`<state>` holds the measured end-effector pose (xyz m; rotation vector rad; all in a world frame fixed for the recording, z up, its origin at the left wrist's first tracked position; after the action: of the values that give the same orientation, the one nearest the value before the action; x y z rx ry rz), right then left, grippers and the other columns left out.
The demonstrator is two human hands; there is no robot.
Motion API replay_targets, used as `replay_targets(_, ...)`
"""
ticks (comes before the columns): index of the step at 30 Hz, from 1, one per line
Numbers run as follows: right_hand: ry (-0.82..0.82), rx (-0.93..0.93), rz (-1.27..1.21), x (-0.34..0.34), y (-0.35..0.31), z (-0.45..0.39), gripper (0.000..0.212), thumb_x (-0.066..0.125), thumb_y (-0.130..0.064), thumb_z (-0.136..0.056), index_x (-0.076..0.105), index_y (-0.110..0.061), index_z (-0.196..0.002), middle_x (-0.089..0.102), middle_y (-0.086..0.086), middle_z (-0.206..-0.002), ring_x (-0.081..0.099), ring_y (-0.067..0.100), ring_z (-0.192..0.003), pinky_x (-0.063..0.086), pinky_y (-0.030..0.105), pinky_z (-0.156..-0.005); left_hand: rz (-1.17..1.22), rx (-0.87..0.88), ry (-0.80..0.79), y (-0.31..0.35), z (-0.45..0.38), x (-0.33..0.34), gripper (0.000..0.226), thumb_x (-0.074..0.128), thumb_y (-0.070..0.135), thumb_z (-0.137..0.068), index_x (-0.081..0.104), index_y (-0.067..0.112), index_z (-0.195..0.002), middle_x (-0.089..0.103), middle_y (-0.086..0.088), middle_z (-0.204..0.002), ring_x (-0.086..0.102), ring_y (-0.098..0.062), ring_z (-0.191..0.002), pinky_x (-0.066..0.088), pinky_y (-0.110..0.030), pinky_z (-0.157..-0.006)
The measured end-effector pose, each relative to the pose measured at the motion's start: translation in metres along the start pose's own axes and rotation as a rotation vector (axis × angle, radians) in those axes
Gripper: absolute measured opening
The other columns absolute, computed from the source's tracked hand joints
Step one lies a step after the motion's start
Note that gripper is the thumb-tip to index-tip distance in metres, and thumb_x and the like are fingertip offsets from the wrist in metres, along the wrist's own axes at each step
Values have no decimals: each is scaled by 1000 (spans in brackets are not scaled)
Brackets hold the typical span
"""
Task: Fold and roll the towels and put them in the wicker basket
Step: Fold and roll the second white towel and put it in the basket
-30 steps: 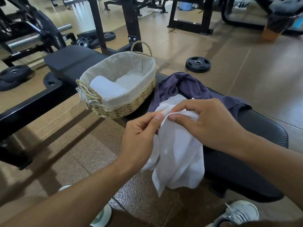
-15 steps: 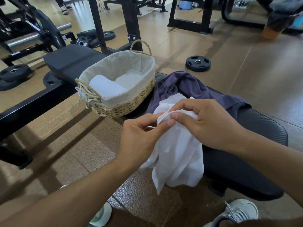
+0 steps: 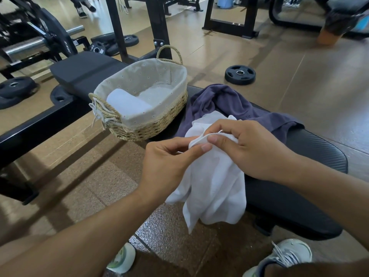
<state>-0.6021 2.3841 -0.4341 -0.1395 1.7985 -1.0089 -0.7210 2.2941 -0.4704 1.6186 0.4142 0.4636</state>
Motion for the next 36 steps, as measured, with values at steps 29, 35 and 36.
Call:
replay_targets(29, -219, -141, 170, 4, -31, 16, 40, 75, -56, -81, 62, -19, -88, 61, -3, -86, 55, 12, -86, 44, 25, -80, -199, 307, 334, 58, 5, -70, 9, 78, 30, -78, 78, 29, -87, 75, 22, -80, 64, 4, -74, 52, -17, -74)
replay_targets(35, -64, -18, 163, -33, -6, 14, 38, 84, -53, -71, 53, -38, -86, 68, -15, -87, 62, 6, -78, 53, 35, -71, -157, 227, 411, 53, -8, -97, 23, 80, 44, -72, 81, 29, -89, 75, 18, -77, 61, 1, -72, 53, -30, -73)
replay_targets(36, -54, 0, 164, -38, 0, 14, 39, 86, -52, -70, 51, -39, -83, 68, -17, -85, 61, 5, -76, 51, 30, -68, -144, 204, 416, 49, -10, -102, 25, 80, 47, -71, 82, 30, -88, 76, 17, -79, 62, -1, -73, 57, -36, -76)
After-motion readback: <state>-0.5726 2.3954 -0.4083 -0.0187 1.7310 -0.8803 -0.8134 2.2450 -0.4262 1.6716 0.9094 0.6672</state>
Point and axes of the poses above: each hand's wrist, its own z-axis away from the middle knuckle, its own x-axis out of the palm, y = z × x, the point moved 10 cm from there along -z, towards the middle knuckle
